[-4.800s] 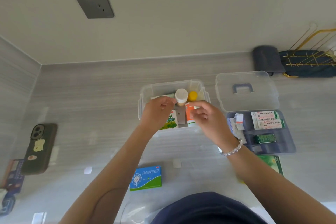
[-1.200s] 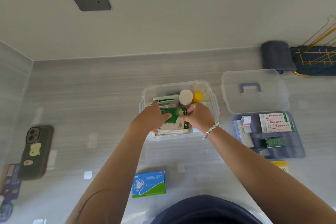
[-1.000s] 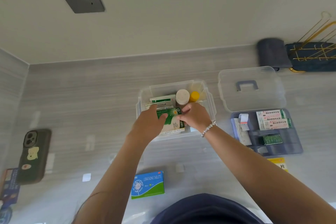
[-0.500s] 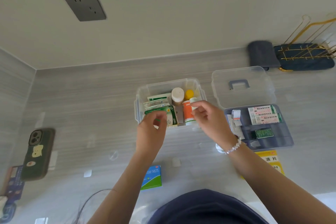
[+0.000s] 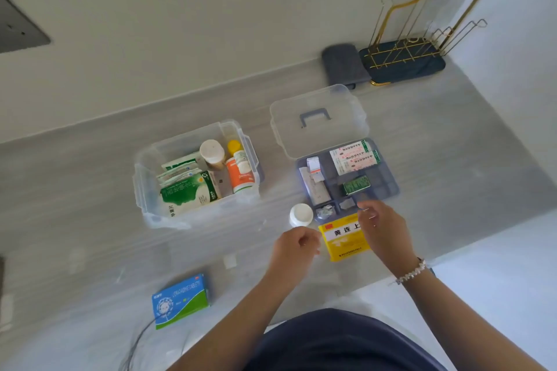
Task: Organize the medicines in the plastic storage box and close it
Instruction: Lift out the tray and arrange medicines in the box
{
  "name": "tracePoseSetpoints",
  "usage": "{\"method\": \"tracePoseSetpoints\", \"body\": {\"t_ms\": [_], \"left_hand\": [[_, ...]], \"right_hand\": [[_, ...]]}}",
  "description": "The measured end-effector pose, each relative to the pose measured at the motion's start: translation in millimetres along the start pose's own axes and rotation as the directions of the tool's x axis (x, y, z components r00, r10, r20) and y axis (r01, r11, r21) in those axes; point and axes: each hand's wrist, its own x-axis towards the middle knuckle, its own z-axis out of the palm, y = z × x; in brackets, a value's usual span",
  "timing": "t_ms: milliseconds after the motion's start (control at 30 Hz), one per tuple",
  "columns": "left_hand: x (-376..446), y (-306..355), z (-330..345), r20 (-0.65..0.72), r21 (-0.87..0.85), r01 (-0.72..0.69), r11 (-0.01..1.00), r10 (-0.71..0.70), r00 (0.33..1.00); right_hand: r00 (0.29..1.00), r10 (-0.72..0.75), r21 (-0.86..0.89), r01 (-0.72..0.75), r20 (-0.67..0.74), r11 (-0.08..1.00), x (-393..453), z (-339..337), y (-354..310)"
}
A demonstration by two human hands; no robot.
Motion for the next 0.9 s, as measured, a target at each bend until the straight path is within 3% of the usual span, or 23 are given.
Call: {"method": "tracePoseSetpoints", "body": {"t_ms": [67,167,300,467,600,667,767,900], "left_hand": [[5.2,-3.8,22.6,0.057,0.082,0.046,0.996,-0.05,0.997],[13.8,-6.3,50.5,0.062,0.173,0.101,0.98,-0.113,0.992],[21.5,0.2,73.7,-0.05,0.035,0.142,0.989,-0.14,0.989],[21.4,-6.0,79.7,-0.163,-0.086,0.172,0.981,-0.184,0.969],[14.7,-13.0,74.9,-0.21,-0.171,0.124,0.978,-0.159,0.965],[9.7,-16.5,71.6,-0.297,-0.245,0.121,0.962,-0.194,0.935],[8.7,-19.0,62.6,-0.466,-0.384,0.048,0.922,-0.238,0.852],[24.7,-14.9,43.1,-0.545,-0.278,-0.088,0.957,-0.081,0.835]], "right_hand": [[0.997,0.074,-0.067,-0.074,-0.004,0.995,3.9,-4.1,20.6],[0.975,0.192,-0.158,-0.173,0.114,0.972,12.1,-7.1,49.6],[0.932,0.238,-0.14,-0.206,0.273,0.969,21.0,-6.6,68.8],[0.929,0.222,0.095,-0.26,0.297,0.961,18.1,-11.3,78.9],[0.909,0.248,0.325,-0.359,0.335,0.875,14.4,-16.5,81.9],[0.891,0.239,0.443,-0.406,0.386,0.799,13.3,-19.7,79.6],[0.926,0.189,0.497,-0.338,0.326,0.799,12.7,-24.8,73.6],[0.97,0.141,0.518,-0.225,0.197,0.825,13.1,-32.3,65.9]]}}
